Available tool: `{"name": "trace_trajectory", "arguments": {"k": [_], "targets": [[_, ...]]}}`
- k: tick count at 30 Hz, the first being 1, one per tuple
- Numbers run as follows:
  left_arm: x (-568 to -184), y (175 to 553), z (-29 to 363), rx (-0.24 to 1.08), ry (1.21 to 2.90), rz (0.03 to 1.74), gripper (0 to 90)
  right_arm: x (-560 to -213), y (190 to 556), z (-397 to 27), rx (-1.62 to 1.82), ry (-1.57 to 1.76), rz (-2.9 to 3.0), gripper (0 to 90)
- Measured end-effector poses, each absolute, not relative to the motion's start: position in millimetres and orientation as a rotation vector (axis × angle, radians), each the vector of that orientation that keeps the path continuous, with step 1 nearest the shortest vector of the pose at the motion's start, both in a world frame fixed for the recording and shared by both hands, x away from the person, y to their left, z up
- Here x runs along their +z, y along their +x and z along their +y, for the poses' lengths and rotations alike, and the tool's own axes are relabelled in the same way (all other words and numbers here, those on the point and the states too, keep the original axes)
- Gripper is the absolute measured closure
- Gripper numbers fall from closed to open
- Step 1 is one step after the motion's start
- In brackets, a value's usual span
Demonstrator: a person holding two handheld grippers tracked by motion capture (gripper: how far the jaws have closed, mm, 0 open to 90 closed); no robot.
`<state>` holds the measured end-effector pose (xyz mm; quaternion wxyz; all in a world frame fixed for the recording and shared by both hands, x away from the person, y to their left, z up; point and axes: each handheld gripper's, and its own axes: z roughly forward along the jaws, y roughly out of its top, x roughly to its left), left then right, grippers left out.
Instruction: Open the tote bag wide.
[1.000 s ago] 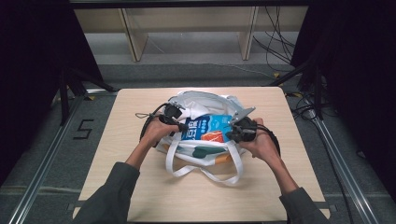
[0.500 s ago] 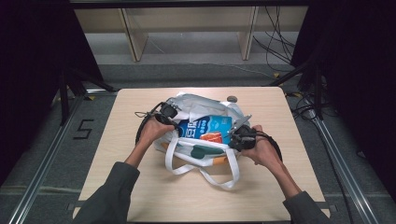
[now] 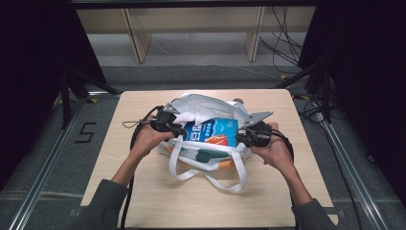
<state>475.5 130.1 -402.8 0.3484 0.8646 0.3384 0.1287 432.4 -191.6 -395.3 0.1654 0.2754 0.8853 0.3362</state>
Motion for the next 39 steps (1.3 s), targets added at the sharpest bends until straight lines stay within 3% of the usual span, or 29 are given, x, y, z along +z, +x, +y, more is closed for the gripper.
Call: {"name": "trace_trajectory", "arguments": {"k": [22, 39], "targets": [[-412, 431, 152, 0.221, 2.027, 0.842, 58.8, -395, 420, -207, 1.106, 0.813, 2.421, 74.2], [-409, 419, 156, 0.251, 2.023, 0.855, 49.5, -397, 416, -215, 1.105, 0.851, 2.427, 70.3]]}}
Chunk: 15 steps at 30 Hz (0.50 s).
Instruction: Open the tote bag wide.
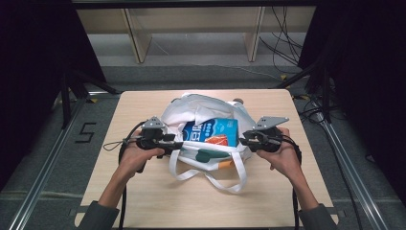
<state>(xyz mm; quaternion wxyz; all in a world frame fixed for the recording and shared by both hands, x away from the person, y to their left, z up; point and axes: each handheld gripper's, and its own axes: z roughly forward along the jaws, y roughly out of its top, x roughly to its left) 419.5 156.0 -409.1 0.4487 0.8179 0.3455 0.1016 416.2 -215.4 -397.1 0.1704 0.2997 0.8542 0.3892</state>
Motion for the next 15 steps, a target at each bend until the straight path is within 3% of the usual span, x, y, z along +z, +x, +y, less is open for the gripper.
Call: {"name": "trace_trajectory", "arguments": {"k": [5, 15], "targets": [[-408, 416, 157, 0.26, 2.003, 0.838, 43.4, -399, 416, -219, 1.131, 0.857, 2.405, 60.4], [-407, 404, 157, 0.266, 2.026, 0.825, 33.2, -397, 410, -226, 1.158, 0.879, 2.379, 50.9]]}}
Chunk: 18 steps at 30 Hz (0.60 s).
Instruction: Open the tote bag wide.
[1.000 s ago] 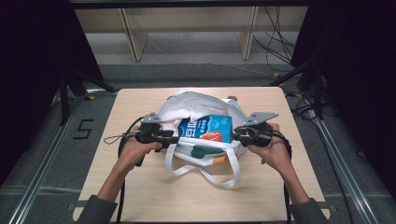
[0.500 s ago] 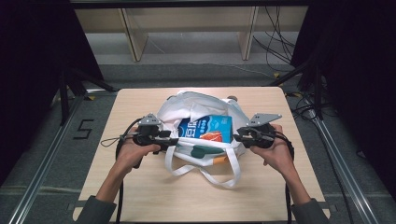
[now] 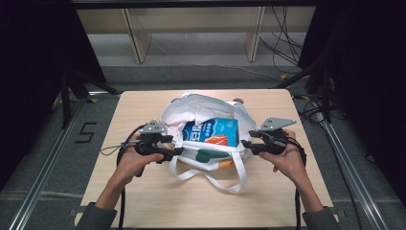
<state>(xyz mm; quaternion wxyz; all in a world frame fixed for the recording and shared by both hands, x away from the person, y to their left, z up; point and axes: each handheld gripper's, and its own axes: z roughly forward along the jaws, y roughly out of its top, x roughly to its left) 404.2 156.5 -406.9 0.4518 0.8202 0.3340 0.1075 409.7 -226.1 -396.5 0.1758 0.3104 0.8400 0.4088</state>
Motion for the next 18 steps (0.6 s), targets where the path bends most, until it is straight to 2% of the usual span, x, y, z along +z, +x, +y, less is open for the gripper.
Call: {"name": "trace_trajectory", "arguments": {"k": [7, 18], "targets": [[-407, 397, 155, 0.249, 2.013, 0.821, 28.9, -397, 405, -231, 1.167, 0.887, 2.351, 46.3], [-409, 383, 156, 0.267, 2.004, 0.796, 28.2, -401, 395, -237, 1.177, 0.921, 2.341, 40.3]]}}
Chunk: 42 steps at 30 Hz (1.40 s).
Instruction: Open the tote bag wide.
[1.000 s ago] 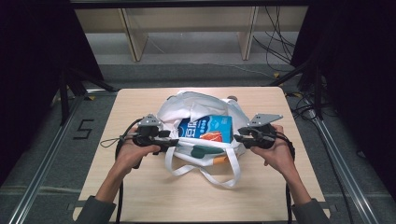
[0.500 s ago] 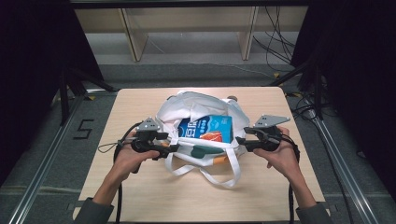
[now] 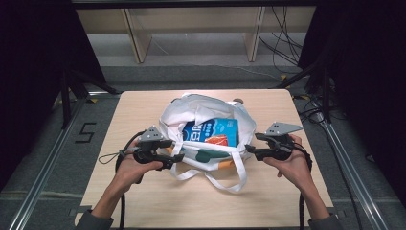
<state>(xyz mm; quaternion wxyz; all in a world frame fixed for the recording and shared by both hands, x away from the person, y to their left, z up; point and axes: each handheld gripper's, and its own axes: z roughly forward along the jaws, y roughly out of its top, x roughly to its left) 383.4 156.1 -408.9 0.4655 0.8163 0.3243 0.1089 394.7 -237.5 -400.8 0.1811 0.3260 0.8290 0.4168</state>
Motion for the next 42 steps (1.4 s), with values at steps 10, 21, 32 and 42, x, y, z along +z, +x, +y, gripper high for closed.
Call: {"name": "trace_trajectory", "arguments": {"k": [10, 21, 32, 42], "targets": [[-414, 374, 163, 0.292, 1.984, 0.798, 26.9, -406, 388, -241, 1.175, 0.902, 2.331, 36.7], [-423, 364, 164, 0.271, 1.985, 0.777, 26.0, -411, 378, -244, 1.181, 0.939, 2.326, 35.0], [-429, 341, 158, 0.269, 1.975, 0.747, 25.2, -413, 367, -251, 1.202, 0.937, 2.302, 31.5], [-439, 323, 159, 0.258, 1.976, 0.729, 24.7, -423, 351, -256, 1.205, 0.976, 2.312, 26.8]]}}
